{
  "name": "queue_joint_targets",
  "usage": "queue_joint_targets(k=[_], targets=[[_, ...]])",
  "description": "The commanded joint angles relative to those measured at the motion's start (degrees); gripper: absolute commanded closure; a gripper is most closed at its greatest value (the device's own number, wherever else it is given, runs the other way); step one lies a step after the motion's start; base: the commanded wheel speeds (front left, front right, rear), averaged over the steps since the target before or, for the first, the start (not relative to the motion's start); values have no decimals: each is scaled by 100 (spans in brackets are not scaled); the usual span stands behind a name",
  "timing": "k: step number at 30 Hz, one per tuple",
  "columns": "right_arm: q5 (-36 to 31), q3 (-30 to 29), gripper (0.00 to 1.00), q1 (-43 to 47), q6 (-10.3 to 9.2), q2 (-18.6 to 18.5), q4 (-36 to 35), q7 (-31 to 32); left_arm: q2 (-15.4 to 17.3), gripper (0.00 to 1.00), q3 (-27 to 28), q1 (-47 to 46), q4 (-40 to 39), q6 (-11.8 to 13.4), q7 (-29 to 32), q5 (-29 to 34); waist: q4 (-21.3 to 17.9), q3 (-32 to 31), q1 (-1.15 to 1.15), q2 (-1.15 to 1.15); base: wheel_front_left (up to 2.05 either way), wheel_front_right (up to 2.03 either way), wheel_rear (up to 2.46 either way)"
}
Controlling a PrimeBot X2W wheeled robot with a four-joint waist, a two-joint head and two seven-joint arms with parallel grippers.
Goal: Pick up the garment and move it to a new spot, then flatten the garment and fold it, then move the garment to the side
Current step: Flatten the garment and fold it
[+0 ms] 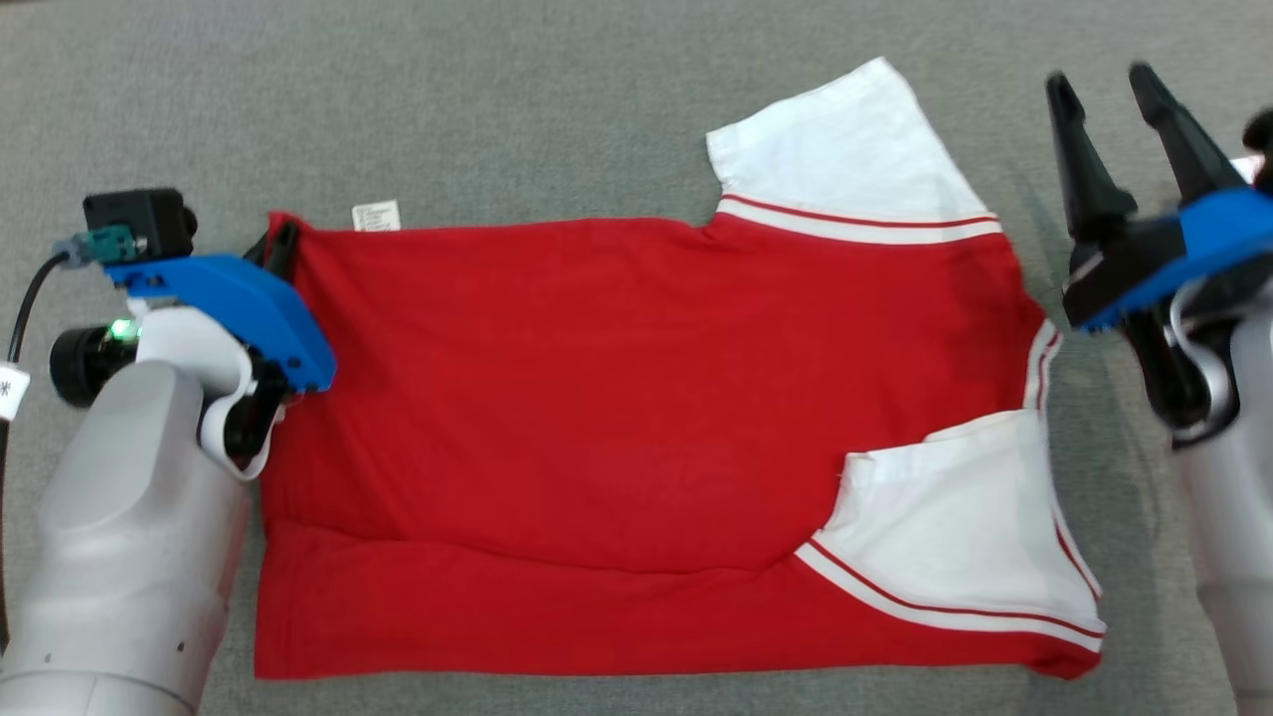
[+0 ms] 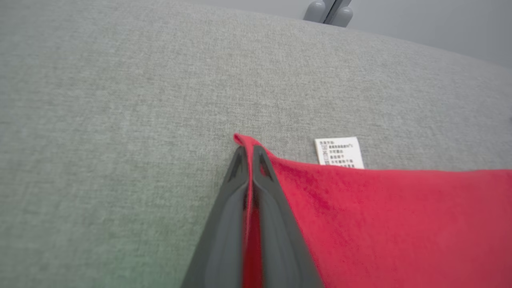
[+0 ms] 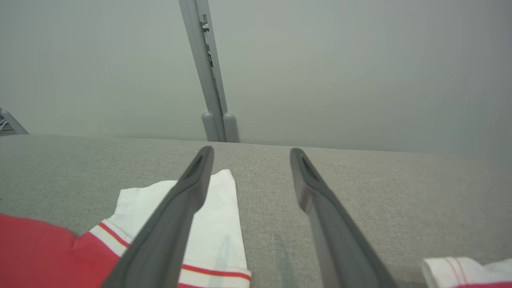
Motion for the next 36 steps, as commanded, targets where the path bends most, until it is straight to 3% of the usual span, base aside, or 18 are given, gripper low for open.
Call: queue_joint_targets(k=[1, 9, 17, 18, 19, 20, 23, 28, 36], targets=[[87, 155, 0, -518, 0, -17, 410, 65, -69, 100, -63, -249, 8, -36, -75, -55, 219, 259, 0, 0, 0, 0, 0], [155, 874, 0, -2075, 0, -77, 2241, 495, -270, 100, -495, -682, 9, -27, -104, -302, 594, 767, 0, 0, 0, 0, 0], [232, 1672, 0, -2877, 0, -112, 3626, 1037, -224, 100, -962, -723, 162, -9, -119, -694, 663, 821, 0, 0, 0, 0, 0], [293, 1789, 45, -2909, 0, -113, 3699, 1135, -217, 100, -1003, -727, 167, -9, -128, -743, 661, 812, 0, 0, 0, 0, 0], [372, 1901, 55, -2932, 0, -126, 3734, 1183, -212, 100, -1050, -731, 171, -10, -138, -790, 664, 799, 0, 0, 0, 0, 0], [460, 1986, 97, -2952, 0, -151, 3746, 1188, -205, 100, -1094, -736, 161, -13, -164, -839, 667, 786, 0, 0, 0, 0, 0], [601, 2116, 100, -2996, 0, -248, 3736, 1082, -167, 100, -1151, -750, 130, -15, -281, -903, 669, 744, 0, 0, 0, 0, 0], [1014, 2345, 100, -2844, 0, -423, 3478, 399, -33, 100, -1298, -739, -48, -17, -700, -1028, 618, 491, 0, 0, 0, 0, 0], [1646, 2603, 100, -2340, 0, -728, 2828, -448, 394, 100, -1438, -394, -446, -18, -1153, -1150, 373, -112, 0, 0, 0, 0, 0]])
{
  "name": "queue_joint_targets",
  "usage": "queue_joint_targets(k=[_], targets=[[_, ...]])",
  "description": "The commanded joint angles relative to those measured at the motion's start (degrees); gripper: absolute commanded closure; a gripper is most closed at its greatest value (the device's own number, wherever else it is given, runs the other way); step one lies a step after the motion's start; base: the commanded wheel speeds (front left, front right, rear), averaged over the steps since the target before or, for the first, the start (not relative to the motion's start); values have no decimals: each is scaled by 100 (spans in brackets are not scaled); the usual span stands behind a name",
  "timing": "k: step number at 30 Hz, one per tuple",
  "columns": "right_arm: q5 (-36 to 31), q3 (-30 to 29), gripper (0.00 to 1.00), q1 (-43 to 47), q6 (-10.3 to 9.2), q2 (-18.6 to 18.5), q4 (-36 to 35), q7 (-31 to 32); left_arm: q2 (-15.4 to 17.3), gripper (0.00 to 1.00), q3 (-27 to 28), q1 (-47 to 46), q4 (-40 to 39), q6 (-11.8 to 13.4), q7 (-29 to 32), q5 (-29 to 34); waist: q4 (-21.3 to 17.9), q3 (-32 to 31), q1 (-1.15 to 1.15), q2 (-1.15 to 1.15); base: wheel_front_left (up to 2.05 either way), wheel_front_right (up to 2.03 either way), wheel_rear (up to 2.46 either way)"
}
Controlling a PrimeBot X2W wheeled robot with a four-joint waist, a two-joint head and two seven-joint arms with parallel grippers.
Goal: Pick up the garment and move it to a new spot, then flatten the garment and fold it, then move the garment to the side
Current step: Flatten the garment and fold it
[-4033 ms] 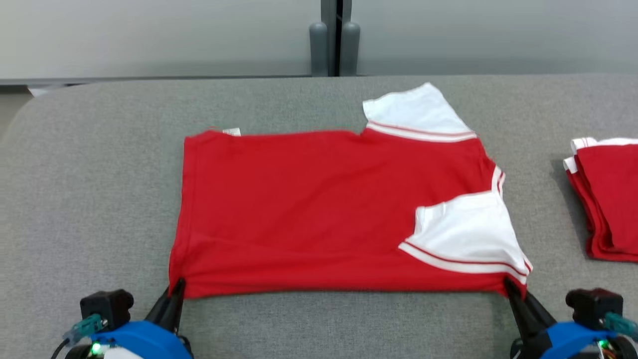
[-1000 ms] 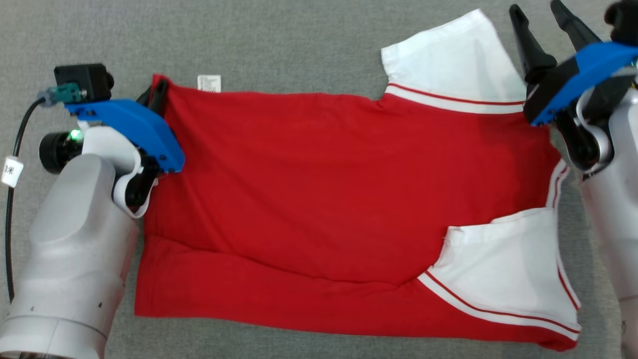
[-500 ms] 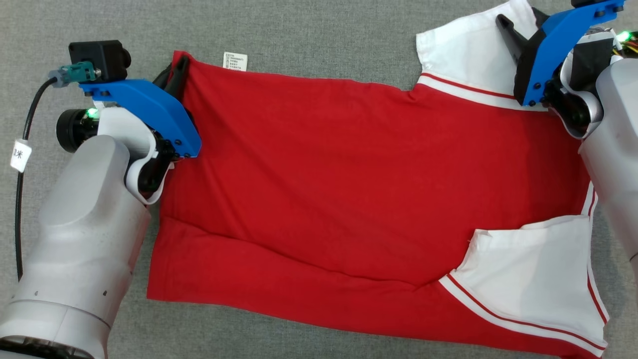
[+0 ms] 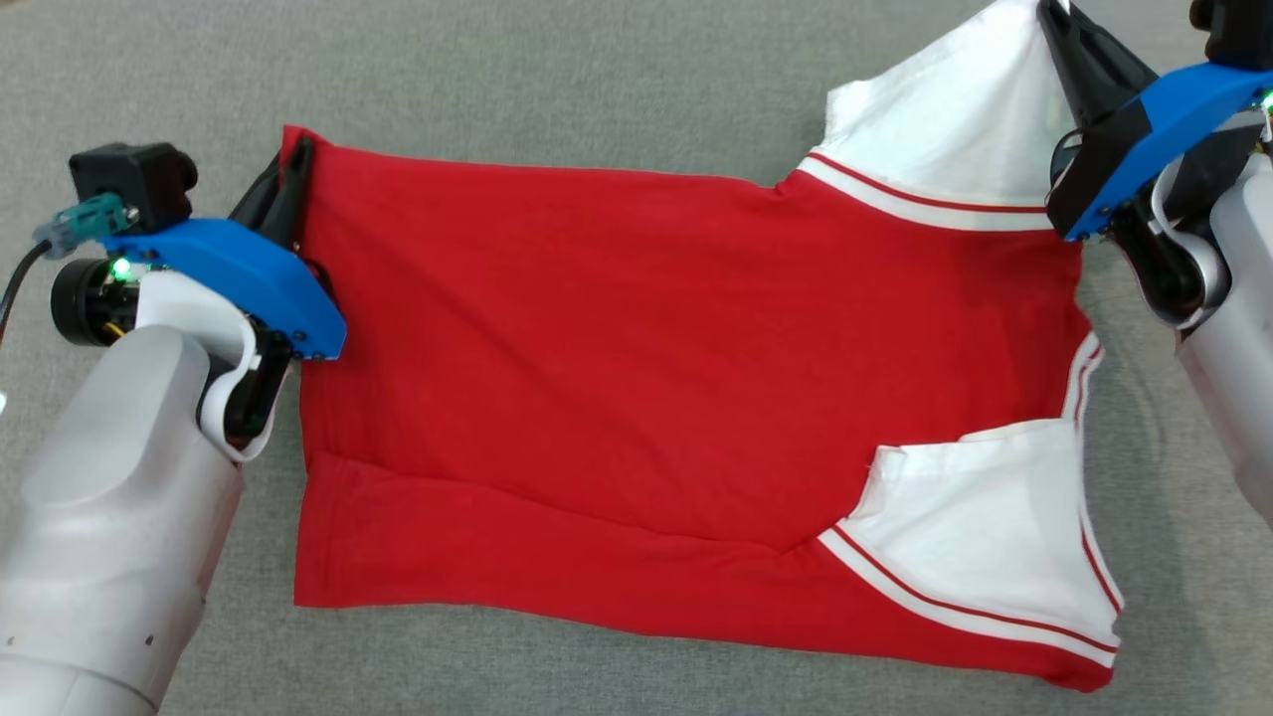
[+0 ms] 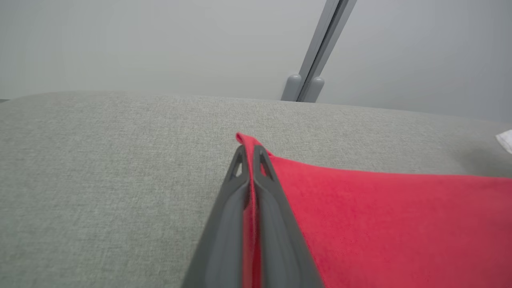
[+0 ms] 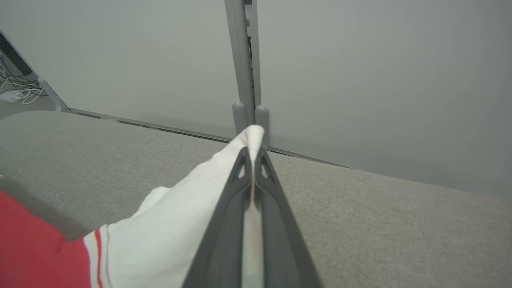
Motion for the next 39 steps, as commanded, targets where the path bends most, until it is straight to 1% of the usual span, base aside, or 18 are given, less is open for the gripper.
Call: queue_joint_targets(k=[1, 4, 8, 12, 17, 22, 26, 28, 29, 30, 31, 32, 33, 36, 39], targets=[[86, 44, 100, 172, 0, -90, -135, -109, 93, 100, -6, 128, -86, 19, -47, -26, -158, -207, 0, -1, 0, 0, 0], [258, 143, 100, 485, 0, -183, -512, -312, 194, 100, -31, 384, -258, 19, -103, -62, -224, -375, 0, -1, 0, 0, 0], [367, 232, 100, 1178, 0, -389, -1087, -531, 338, 100, 11, 841, -530, 68, -261, -120, -313, -549, 0, -1, 0, 0, 0], [264, 288, 100, 1961, 0, -487, -1668, -636, 512, 100, 84, 1432, -847, 228, -416, -192, -451, -669, 0, -1, 0, 0, 0], [199, 0, 100, 3079, 0, -501, -2354, -677, 643, 100, 151, 2056, -1332, 453, -548, -268, -503, -720, 0, -1, 0, 0, 0], [16, -553, 100, 4192, 0, -294, -2973, -647, 813, 100, 240, 2563, -1833, 660, -629, -344, -556, -795, 0, -1, 0, 0, 0], [-367, -1052, 100, 4995, 0, -87, -3493, -470, 965, 100, 327, 2978, -2219, 821, -691, -405, -616, -847, 0, -1, 0, 0, 0], [-595, -1263, 100, 5350, 0, 61, -3740, -330, 1013, 100, 374, 3154, -2375, 883, -681, -474, -641, -856, 0, -1, 0, 0, 0], [-747, -1465, 100, 5685, 0, 235, -3930, -173, 1052, 100, 396, 3346, -2496, 944, -649, -522, -661, -887, 0, -1, 0, 0, 0], [-802, -1564, 100, 5832, 0, 324, -4017, -110, 1068, 100, 398, 3429, -2547, 957, -615, -559, -666, -901, 0, -1, 0, 0, 0], [-845, -1653, 87, 5971, 0, 422, -4074, -27, 1067, 96, 398, 3512, -2576, 969, -603, -595, -670, -920, 0, -1, 0, 0, 0], [-884, -1722, 57, 6094, 0, 505, -4134, 37, 1067, 72, 386, 3581, -2623, 974, -590, -603, -673, -940, 0, -1, 0, 0, 0], [-919, -1774, 0, 6183, 0, 589, -4213, 55, 1069, 0, 364, 3647, -2659, 998, -580, -614, -677, -963, 0, -1, 0, 0, 0], [-981, -1905, 0, 6458, 0, 811, -4404, 109, 1068, 0, 365, 3876, -2769, 1096, -634, -622, -684, -1044, 0, -1, 0, 0, 0], [-1119, -2031, 0, 6663, 0, 976, -4673, 61, 1098, 0, 432, 4097, -2949, 1276, -787, -499, -699, -1139, 0, -1, 0, 0, 0]])
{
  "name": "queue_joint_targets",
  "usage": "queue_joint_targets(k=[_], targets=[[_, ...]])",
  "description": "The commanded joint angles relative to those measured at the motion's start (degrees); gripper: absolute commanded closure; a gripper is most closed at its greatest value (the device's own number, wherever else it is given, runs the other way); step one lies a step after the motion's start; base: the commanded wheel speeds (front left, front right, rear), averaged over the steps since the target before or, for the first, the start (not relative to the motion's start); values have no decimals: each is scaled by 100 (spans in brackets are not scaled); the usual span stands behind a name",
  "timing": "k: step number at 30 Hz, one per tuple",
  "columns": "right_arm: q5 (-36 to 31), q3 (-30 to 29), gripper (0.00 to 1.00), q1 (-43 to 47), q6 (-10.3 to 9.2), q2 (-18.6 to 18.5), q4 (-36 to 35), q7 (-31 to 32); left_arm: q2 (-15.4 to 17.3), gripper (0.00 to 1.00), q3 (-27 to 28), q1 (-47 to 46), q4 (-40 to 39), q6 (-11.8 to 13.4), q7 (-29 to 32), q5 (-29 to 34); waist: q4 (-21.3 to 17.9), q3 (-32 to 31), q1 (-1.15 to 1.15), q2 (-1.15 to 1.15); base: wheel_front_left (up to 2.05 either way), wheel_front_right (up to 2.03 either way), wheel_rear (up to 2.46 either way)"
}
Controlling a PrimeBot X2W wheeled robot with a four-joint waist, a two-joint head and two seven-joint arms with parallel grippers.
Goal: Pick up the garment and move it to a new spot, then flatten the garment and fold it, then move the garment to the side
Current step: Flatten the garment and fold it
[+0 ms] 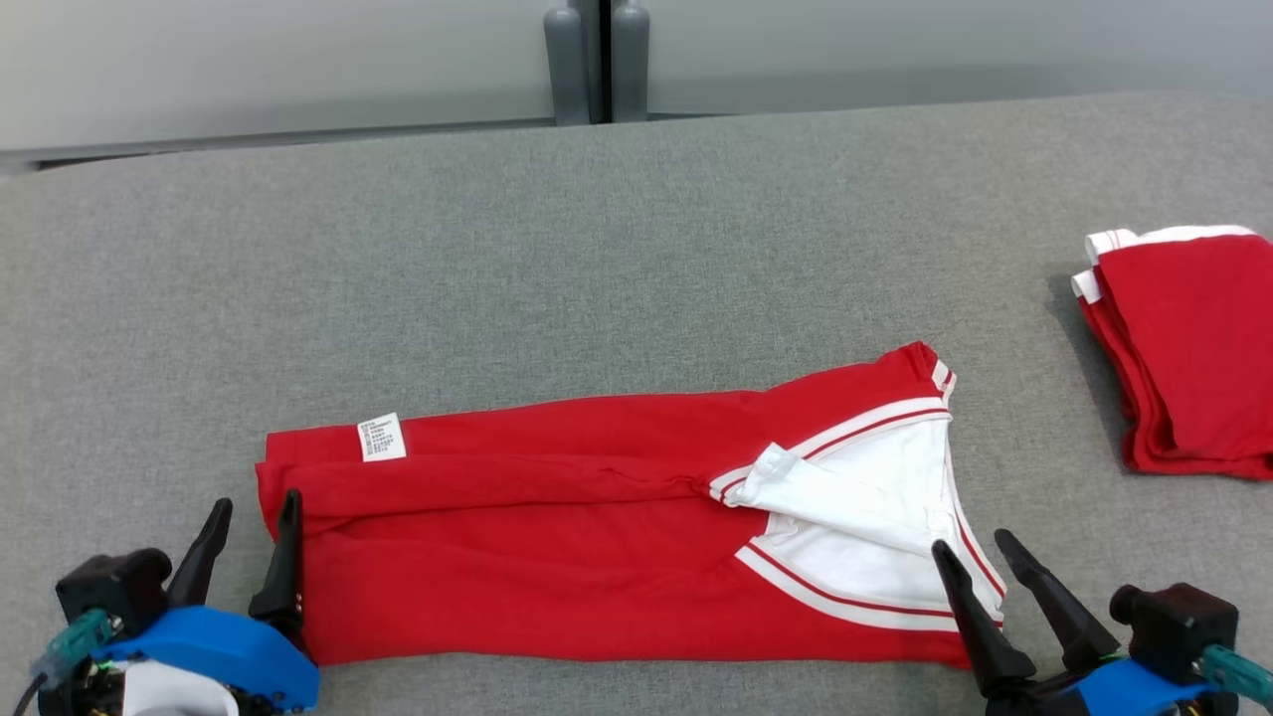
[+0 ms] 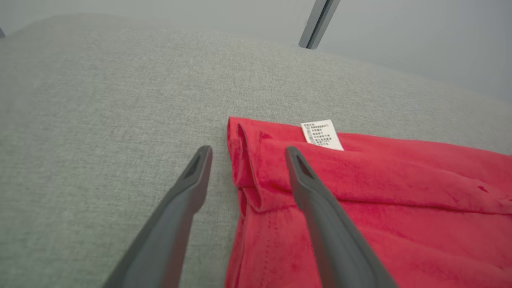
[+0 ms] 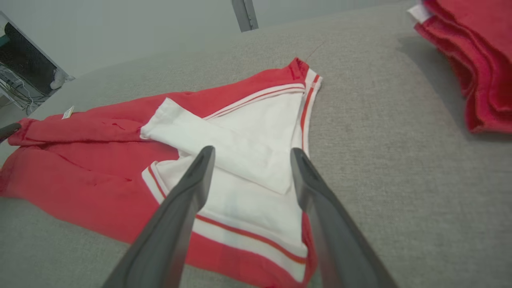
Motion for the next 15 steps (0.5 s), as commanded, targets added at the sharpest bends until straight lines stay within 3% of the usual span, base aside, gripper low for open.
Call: queue_joint_targets(k=[1, 7, 15], targets=[[-90, -61, 0, 93, 0, 51, -122, -48, 42, 0, 46, 72, -85, 81, -62, 92, -18, -50, 0, 0, 0, 0, 0], [-641, -567, 0, 234, 0, 322, -797, -70, -37, 0, 292, 404, -819, 674, -215, 762, 25, -254, 0, 0, 0, 0, 0], [-1156, -977, 0, -52, 0, 374, -1226, 187, -147, 0, 372, 566, -1794, 1224, -222, 1749, 105, -401, 0, 0, 0, 0, 0]])
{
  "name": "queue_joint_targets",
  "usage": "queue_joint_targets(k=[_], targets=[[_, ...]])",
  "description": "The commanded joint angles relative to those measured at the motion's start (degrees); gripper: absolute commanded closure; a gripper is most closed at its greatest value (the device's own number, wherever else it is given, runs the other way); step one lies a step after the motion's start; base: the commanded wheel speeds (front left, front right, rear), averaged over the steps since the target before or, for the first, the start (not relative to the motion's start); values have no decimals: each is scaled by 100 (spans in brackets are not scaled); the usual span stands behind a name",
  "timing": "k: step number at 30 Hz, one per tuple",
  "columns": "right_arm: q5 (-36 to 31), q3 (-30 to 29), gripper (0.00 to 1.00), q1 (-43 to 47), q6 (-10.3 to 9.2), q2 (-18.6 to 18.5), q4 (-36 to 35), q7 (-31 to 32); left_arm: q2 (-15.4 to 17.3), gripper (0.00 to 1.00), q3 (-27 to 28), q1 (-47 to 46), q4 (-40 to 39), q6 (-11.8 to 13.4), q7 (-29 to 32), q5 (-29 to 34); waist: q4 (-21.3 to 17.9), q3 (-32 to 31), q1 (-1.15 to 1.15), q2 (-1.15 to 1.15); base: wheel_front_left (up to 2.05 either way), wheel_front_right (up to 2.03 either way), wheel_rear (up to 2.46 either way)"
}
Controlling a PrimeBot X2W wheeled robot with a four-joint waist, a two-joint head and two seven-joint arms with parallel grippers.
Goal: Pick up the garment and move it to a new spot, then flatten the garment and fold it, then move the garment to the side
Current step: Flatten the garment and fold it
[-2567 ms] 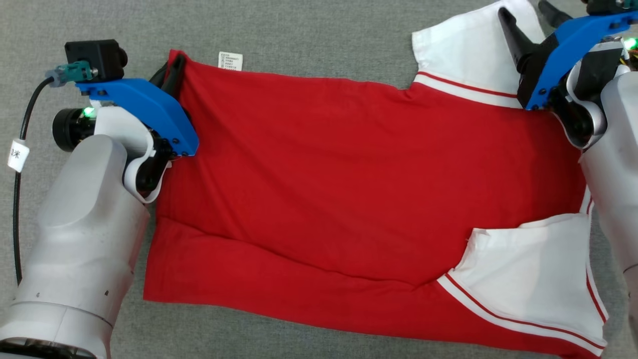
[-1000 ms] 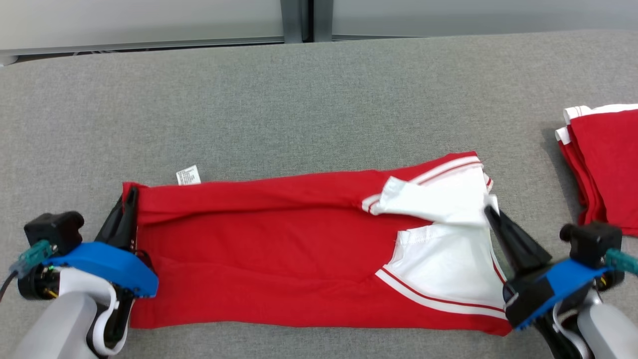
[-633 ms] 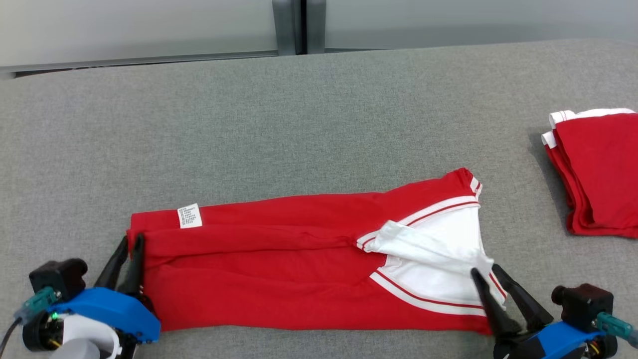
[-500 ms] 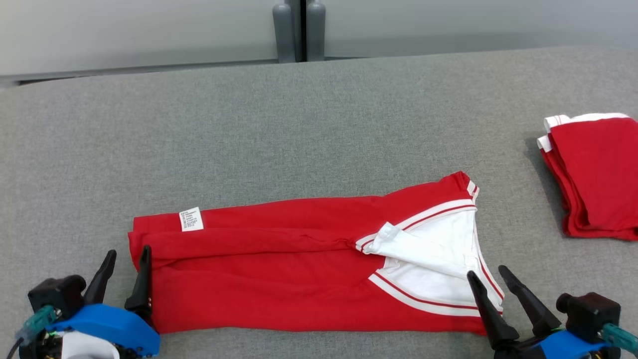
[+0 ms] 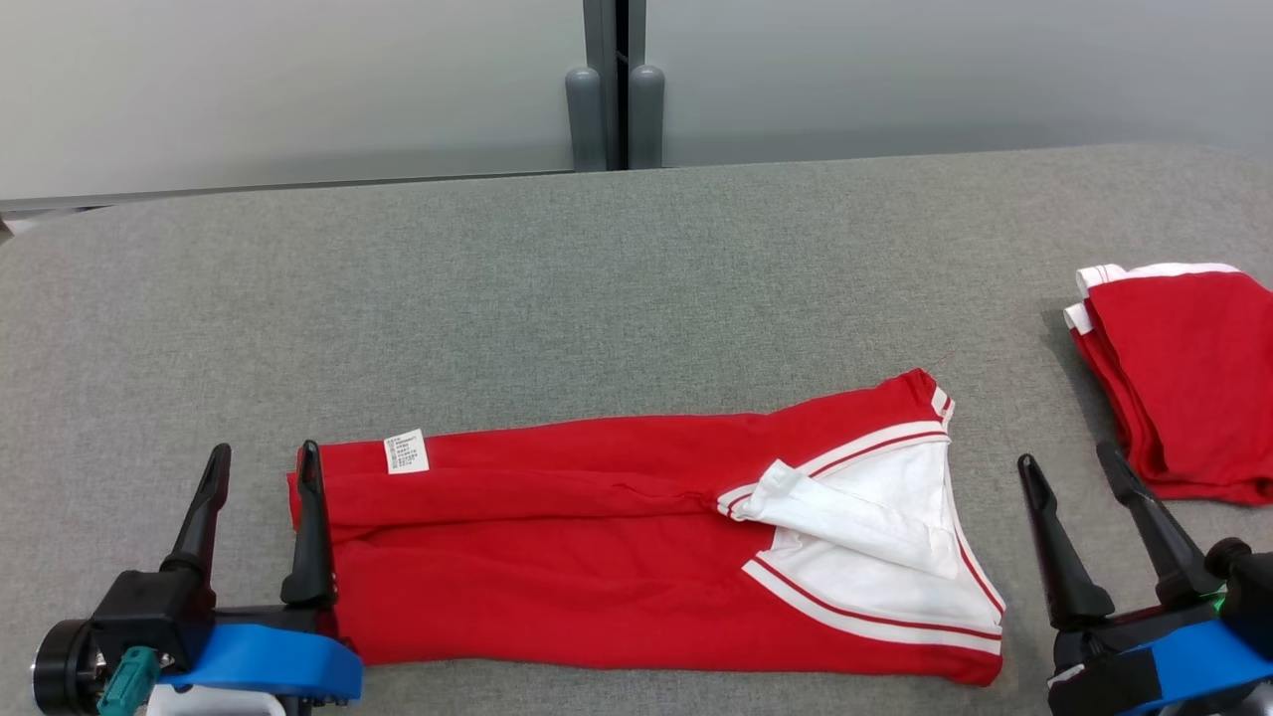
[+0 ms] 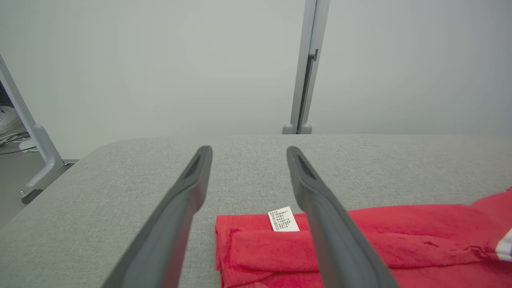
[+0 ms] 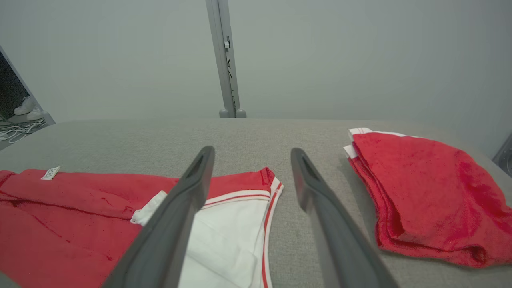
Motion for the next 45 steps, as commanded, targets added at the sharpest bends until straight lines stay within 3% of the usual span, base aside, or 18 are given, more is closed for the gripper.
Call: queue_joint_targets(k=[1, 19, 26, 33, 39, 40, 41, 45], targets=[[-57, -52, 0, -100, 0, -2, -27, 21, -14, 0, 12, 54, -99, 51, -21, 74, 12, -20, 0, 1, 0, 0, 0], [-158, -199, 0, -204, 0, -63, 169, 247, 39, 0, -107, 68, -265, 152, 24, 218, 145, 36, 0, 1, 0, 0, 0], [27, 79, 0, -378, 0, -318, 1312, 273, -12, 0, -156, -189, -110, 47, 20, 291, 264, 246, 0, 1, 0, 0, 0], [322, 565, 0, -953, 0, -351, 2724, 57, -134, 0, -168, -437, -6, -72, -3, 341, 356, 509, 0, 1, 0, 0, 0], [652, 1097, 0, -1259, 1, -363, 3515, 200, -230, 0, -145, -533, 130, -162, -17, 376, 406, 597, 0, 1, 0, 0, 0], [713, 1181, 61, -1271, 5, -362, 3575, 240, -238, 0, -135, -538, 145, -174, -17, 382, 412, 598, 0, 1, 0, 0, 0], [770, 1237, 100, -1273, 8, -370, 3601, 254, -250, 0, -127, -540, 159, -178, -19, 396, 420, 596, 0, 1, 0, 0, 0], [933, 1329, 100, -1196, 2, -497, 3445, 192, -288, 0, -86, -498, 194, -199, -23, 423, 421, 558, 0, 1, 0, 0, 0]])
